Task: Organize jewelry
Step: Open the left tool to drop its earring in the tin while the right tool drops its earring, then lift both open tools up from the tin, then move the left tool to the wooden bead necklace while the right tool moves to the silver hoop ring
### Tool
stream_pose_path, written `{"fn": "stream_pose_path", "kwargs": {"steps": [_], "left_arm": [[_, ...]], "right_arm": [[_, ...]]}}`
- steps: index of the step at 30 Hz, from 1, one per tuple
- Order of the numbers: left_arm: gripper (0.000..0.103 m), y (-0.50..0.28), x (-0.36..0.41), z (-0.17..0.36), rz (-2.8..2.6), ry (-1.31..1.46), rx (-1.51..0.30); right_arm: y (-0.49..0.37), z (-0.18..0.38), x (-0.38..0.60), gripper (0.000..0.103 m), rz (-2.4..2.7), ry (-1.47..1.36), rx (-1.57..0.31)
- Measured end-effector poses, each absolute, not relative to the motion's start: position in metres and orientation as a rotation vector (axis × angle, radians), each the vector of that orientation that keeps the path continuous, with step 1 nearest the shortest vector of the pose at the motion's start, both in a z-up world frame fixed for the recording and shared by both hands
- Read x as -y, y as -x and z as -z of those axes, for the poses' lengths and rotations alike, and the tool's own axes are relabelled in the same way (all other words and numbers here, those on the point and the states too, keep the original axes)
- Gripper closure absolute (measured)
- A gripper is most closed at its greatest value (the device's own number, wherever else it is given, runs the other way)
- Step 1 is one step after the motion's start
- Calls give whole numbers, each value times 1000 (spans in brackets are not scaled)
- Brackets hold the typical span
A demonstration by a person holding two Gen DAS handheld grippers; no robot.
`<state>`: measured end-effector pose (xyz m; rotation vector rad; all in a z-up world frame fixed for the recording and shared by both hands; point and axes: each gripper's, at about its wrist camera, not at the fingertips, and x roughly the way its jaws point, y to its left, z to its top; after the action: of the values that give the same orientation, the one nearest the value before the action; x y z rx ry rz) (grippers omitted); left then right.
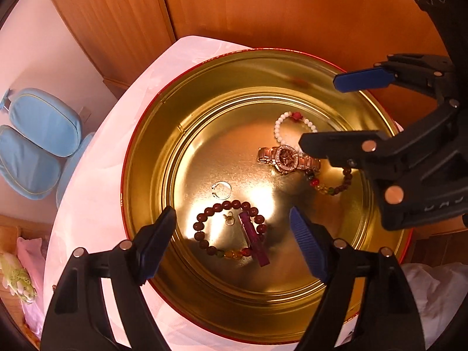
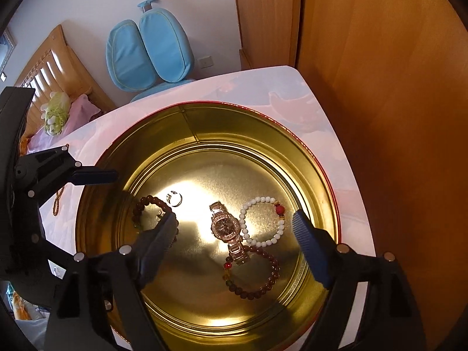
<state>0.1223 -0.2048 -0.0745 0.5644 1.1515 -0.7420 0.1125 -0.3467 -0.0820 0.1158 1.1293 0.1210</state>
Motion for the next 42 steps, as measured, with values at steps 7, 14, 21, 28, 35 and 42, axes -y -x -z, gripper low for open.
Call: {"fn": "stream_pose_path", "kwargs": {"steps": [7, 14, 21, 28, 35, 42], "left_arm": [[25, -118, 205, 75, 743, -572, -1150], [25, -111, 196, 65, 722, -509, -1131], [25, -91, 172, 35, 726, -368, -969], [22, -76, 137, 18, 694, -261, -882], [22, -84, 100, 23, 628, -185, -938], [22, -76, 43, 28, 531, -132, -955]], "right_arm": [[-107, 81, 346, 20, -129, -117, -1131], [-97, 77, 347, 20, -123, -130, -1105], [-70, 54, 352, 12, -125, -291, -941], [-54, 47, 353, 11, -126, -398, -870], [-54, 46, 344, 11, -118, -416, -885], [-47, 46, 319, 11, -117, -445, -891]]}}
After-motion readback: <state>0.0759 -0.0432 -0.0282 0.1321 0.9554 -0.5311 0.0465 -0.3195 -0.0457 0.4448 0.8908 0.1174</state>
